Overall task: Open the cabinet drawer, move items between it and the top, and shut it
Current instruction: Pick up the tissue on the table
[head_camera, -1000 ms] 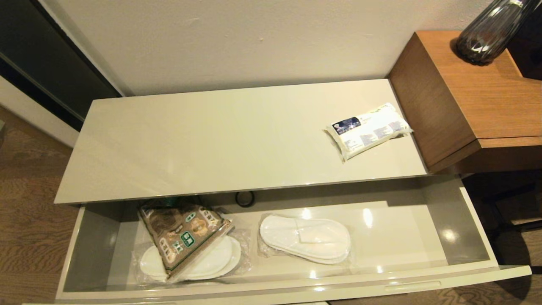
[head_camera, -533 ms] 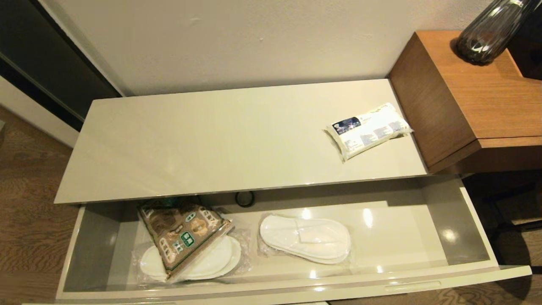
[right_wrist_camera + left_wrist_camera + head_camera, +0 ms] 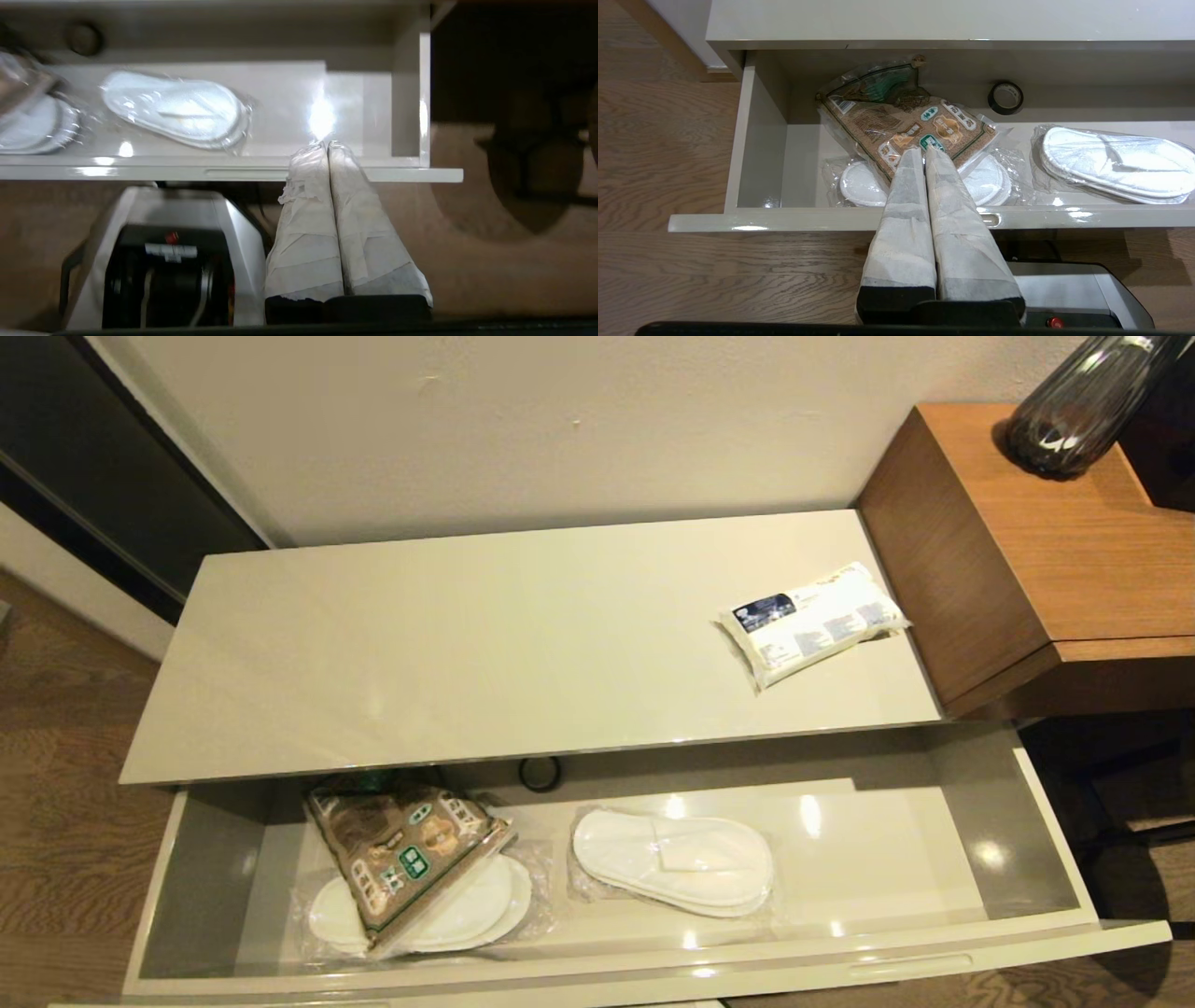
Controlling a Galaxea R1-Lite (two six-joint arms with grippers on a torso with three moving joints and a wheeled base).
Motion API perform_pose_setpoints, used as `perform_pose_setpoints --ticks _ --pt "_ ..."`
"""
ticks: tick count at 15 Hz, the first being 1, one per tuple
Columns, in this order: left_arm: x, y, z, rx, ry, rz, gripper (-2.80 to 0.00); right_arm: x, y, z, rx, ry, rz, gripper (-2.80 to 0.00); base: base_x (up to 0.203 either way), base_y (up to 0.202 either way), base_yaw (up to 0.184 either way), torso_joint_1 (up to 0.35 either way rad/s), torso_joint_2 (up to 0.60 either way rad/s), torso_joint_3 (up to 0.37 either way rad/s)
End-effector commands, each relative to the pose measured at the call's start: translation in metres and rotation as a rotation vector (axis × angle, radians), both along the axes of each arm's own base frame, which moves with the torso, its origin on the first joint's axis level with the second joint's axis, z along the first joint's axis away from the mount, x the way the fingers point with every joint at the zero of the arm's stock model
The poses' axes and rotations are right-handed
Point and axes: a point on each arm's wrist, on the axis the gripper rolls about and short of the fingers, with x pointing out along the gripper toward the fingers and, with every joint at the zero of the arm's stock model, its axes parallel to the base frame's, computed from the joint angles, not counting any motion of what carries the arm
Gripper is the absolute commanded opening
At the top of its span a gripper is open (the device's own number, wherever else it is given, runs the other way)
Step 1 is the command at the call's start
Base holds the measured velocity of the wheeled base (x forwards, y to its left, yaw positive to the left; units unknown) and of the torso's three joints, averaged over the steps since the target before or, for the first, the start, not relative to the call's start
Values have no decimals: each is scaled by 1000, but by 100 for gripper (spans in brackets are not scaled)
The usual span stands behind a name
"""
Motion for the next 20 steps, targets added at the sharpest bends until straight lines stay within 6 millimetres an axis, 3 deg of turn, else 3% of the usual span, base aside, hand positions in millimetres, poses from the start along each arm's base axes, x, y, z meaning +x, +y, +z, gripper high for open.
perform_pose_setpoints --ticks 1,3,5,8,10,12,14,17,20 --pt "0 0 0 -1 1 0 -280 85 -5 4 19 287 -4 -280 0 0 0 0 0 0" --pt "0 0 0 -1 1 0 -280 146 -1 4 100 398 -18 -280 0 0 0 0 0 0" --pt "0 0 0 0 1 0 -280 207 16 14 224 459 -48 -280 0 0 0 0 0 0" --pt "0 0 0 -1 1 0 -280 284 70 26 349 471 -82 -280 0 0 0 0 0 0" --pt "0 0 0 1 1 0 -280 317 105 32 418 439 -132 -280 0 0 0 0 0 0" --pt "0 0 0 -1 1 0 -280 338 126 34 453 433 -181 -280 0 0 0 0 0 0" --pt "0 0 0 -1 1 0 -280 356 135 28 476 384 -323 -280 0 0 0 0 0 0" --pt "0 0 0 -1 1 0 -280 356 125 35 478 353 -389 -280 0 0 0 0 0 0" --pt "0 0 0 -1 1 0 -280 358 128 35 468 345 -391 -280 0 0 0 0 0 0"
